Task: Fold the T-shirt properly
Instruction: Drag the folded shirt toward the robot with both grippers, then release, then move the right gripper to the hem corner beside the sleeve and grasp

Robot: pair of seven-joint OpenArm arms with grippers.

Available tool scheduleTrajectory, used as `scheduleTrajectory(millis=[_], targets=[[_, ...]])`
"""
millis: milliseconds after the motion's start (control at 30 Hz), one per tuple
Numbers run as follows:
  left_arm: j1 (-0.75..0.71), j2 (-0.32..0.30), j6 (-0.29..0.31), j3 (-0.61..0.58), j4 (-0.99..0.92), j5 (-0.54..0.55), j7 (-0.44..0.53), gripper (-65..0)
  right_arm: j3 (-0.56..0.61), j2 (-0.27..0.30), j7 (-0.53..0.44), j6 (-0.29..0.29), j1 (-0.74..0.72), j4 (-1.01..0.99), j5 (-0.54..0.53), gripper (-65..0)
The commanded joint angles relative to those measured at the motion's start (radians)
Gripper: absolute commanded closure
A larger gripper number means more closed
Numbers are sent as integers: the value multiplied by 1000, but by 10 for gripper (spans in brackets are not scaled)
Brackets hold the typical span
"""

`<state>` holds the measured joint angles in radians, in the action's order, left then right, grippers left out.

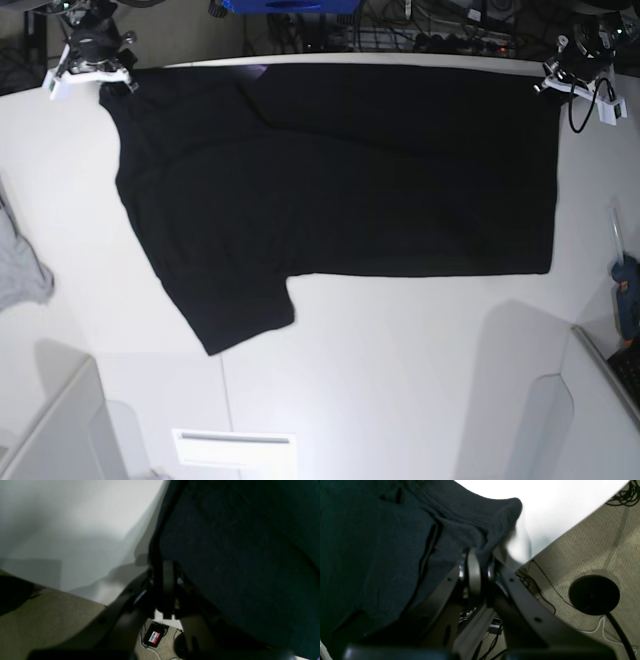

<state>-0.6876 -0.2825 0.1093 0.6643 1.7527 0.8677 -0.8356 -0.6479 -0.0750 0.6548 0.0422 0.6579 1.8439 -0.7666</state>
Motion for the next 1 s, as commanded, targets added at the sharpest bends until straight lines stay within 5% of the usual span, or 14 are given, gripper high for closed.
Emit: scheduleTrajectory(millis=[0,333,367,500,667,833,967], targets=[[-13,-11,7,7,11,6,6,0,-3,4,-19,6,7,17,-8,0],[-31,-10,7,18,11,6,6,0,-5,2,-17,3,7,17,-8,-2],[-31,-10,7,18,11,6,6,-21,-5,-3,-19,3,7,18,-8,-62],[-31,-10,7,18,17,6,9,-298,-49,-22,-19,3,3,18,-8,-260],[-27,-14,7,30,19,6,11,-540,-123,-27,-19,6,-2,43,-8,-264],[1,-13,7,156,49,8,9,-602,-191,-18,-17,8,-62,52,-1,-272],[32,-16,7,266,79,8,6,-602,-188,60,-13,8,-134,49,0,-273]])
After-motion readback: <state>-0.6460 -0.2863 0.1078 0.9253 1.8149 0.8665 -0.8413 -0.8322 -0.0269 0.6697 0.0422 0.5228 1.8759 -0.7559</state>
